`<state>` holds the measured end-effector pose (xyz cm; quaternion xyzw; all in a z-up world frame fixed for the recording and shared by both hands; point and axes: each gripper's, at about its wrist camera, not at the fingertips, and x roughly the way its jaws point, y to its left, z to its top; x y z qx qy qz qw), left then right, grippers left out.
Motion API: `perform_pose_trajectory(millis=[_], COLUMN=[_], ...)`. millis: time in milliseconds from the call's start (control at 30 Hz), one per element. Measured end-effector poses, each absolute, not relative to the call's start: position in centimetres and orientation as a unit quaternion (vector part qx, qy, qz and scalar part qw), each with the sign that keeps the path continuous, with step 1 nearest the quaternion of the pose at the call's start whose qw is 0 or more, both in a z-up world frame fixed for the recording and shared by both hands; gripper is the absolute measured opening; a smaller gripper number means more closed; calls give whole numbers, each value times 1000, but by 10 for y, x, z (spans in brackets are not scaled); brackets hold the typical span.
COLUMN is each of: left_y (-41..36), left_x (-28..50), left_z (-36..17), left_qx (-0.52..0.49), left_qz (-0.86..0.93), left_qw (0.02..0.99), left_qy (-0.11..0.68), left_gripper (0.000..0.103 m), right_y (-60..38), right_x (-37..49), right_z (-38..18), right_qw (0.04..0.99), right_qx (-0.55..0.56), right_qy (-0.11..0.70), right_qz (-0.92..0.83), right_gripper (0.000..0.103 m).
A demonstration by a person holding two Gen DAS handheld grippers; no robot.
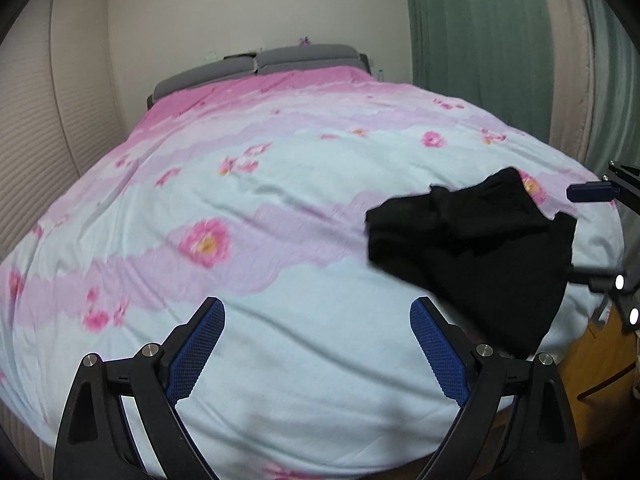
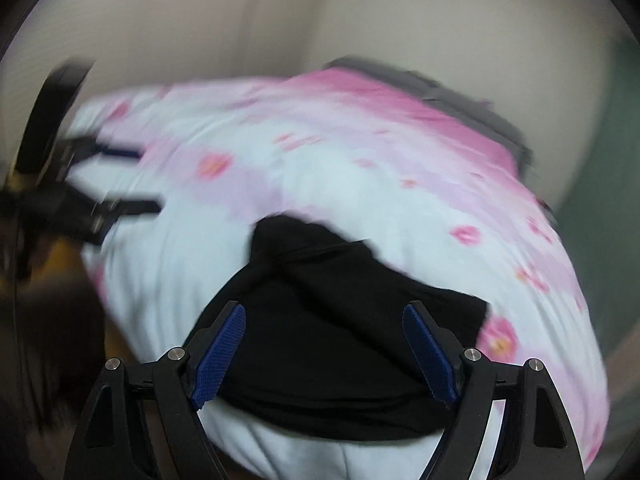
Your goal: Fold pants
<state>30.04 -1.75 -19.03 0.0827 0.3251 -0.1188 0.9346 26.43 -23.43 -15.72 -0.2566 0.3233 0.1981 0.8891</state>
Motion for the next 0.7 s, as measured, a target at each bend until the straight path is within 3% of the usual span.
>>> perform_pose_trajectory(millis=[333, 400, 467, 500, 700], left_y=[10, 11, 13, 14, 13], left_x=[296, 296, 295, 295, 306], left_z=[-216, -218, -220, -220, -215], left_qx=[84, 88, 87, 85, 78], left_qz=[-110, -110, -109, -110, -117], left_qw=[927, 926, 926, 926, 927], left_qy=[349, 351, 351, 350, 347], left_gripper=[95, 95, 95, 95, 95], right_y=[-158, -148, -147, -148, -160], right_x=[224, 230, 243, 248, 271], right_z=[-223, -235, -244, -246, -217], right_qw=[840, 830, 819, 818, 836], right_qx=[-394, -415, -419, -416, -368], right_qy=[307, 315, 346, 355, 357], right_qz=[212, 197, 185, 181, 196], right_gripper=[80, 68, 25, 9, 5])
